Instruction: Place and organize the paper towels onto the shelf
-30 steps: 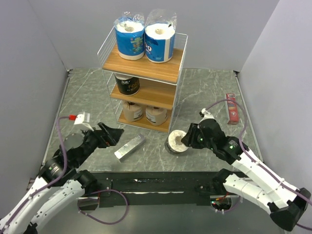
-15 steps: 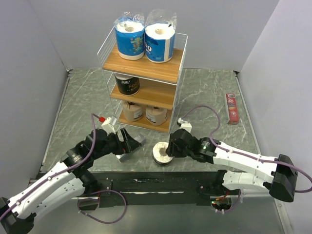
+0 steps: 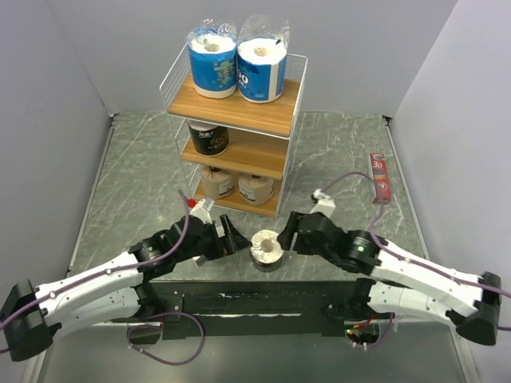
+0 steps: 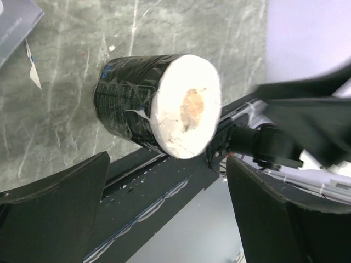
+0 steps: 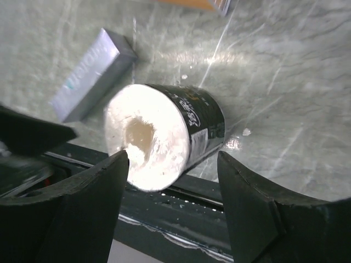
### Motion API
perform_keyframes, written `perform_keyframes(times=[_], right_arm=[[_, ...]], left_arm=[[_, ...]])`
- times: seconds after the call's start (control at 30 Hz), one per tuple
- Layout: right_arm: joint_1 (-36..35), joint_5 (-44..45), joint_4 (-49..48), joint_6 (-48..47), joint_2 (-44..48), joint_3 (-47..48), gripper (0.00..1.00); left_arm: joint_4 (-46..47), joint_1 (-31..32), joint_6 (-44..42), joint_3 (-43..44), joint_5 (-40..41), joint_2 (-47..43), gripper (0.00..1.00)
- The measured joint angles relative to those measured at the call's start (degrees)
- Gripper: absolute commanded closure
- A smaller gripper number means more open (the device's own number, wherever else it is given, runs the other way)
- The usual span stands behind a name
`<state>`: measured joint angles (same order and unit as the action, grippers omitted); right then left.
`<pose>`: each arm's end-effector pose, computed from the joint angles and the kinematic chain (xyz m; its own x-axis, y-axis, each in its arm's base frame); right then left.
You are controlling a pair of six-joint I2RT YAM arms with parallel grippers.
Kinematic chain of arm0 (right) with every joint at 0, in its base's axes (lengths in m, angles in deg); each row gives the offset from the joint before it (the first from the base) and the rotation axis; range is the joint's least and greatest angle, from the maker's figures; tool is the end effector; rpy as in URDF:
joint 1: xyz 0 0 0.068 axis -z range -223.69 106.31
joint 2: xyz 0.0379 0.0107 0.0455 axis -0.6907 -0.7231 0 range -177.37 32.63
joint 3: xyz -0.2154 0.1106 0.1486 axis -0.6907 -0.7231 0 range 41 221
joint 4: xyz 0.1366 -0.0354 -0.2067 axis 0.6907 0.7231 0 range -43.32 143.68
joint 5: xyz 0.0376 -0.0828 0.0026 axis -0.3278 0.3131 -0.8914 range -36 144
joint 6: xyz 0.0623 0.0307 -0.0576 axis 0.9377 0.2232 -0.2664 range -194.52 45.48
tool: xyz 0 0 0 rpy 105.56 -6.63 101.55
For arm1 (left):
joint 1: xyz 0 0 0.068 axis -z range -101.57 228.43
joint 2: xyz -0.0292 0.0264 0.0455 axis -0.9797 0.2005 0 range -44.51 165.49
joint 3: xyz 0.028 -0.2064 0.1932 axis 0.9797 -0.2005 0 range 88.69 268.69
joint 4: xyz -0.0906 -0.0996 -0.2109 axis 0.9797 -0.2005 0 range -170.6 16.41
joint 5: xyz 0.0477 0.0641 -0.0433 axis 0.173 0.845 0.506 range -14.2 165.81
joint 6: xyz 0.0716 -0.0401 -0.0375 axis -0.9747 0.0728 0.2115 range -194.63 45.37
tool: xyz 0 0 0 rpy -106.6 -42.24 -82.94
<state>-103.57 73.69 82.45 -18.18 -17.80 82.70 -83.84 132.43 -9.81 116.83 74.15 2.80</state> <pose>0.1193 0.1514 0.2448 -0.7725 0.2301 -0.5919 -0.0919 0.8818 0.4627 0.1201 -0.1693 0.2204 -0.8680 -0.3444 -0.3578 0.0891 0.6008 -0.7944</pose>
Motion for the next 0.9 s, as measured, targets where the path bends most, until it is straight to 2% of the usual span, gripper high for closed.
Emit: perform_keyframes(times=[0.3, 0.57, 0.9], right_arm=[[0.0, 6.0, 8.0, 1.5, 18.3, -0.8, 0.27], [0.0, 7.3, 12.0, 1.8, 23.4, -3.8, 0.27], [0.0, 8.4, 14.4, 1.9, 28.6, -5.0, 0.27]], left_arm=[[2.2, 4.6, 4.7, 1.2, 5.4, 10.6, 0.09], [2.4, 7.0, 6.8, 5.9, 9.9, 15.8, 0.12], [0.9, 8.4, 8.1, 9.8, 13.0, 23.8, 0.27]])
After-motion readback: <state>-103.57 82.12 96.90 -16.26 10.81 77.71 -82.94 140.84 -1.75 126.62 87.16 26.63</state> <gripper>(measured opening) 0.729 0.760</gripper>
